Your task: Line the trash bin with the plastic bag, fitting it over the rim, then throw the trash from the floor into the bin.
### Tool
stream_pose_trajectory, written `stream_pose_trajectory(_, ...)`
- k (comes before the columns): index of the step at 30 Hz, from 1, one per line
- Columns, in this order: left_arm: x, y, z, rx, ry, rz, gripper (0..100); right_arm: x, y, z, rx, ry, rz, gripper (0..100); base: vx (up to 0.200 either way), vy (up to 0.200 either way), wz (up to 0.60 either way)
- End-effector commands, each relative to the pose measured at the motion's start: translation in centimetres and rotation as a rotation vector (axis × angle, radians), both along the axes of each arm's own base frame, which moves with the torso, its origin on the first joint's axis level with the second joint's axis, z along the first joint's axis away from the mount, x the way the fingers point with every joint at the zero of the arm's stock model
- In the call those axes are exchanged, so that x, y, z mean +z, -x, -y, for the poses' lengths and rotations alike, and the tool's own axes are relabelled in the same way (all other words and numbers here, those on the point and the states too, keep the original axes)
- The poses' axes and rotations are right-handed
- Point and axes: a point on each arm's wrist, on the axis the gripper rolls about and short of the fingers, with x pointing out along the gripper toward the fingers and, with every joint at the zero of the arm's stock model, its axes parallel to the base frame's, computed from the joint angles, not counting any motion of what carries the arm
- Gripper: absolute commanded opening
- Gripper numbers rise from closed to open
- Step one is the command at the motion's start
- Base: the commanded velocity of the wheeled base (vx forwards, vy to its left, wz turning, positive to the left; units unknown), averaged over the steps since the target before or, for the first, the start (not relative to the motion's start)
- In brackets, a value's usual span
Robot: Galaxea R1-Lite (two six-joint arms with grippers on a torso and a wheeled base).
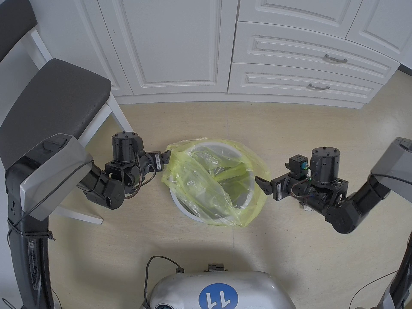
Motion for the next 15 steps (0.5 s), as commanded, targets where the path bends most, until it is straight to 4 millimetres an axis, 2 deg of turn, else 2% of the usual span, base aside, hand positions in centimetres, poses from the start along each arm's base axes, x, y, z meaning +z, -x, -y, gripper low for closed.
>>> stream_pose_trajectory(1,0.0,0.2,-0.1,-0.007,-0.006,-0.011,100,-6.2,-6.1,2.3,-0.112,0.020,-0.119,100,0.000,0.000,0.00)
stream_pose_trajectory(6,-1.3,-0.7,-0.3,-0.001,-0.015,-0.039,100,-8.4,-8.0,2.8,-0.143,0.025,-0.131,100,0.000,0.000,0.00)
stream_pose_trajectory(7,-2.0,-1.0,-0.4,0.004,-0.023,-0.064,100,-9.4,-8.7,3.1,-0.153,0.028,-0.140,100,0.000,0.000,0.00)
stream_pose_trajectory(15,-5.0,-1.1,-0.3,-0.001,-0.057,-0.150,100,-13.5,-10.2,3.1,-0.165,0.056,-0.220,100,0.000,0.000,0.00)
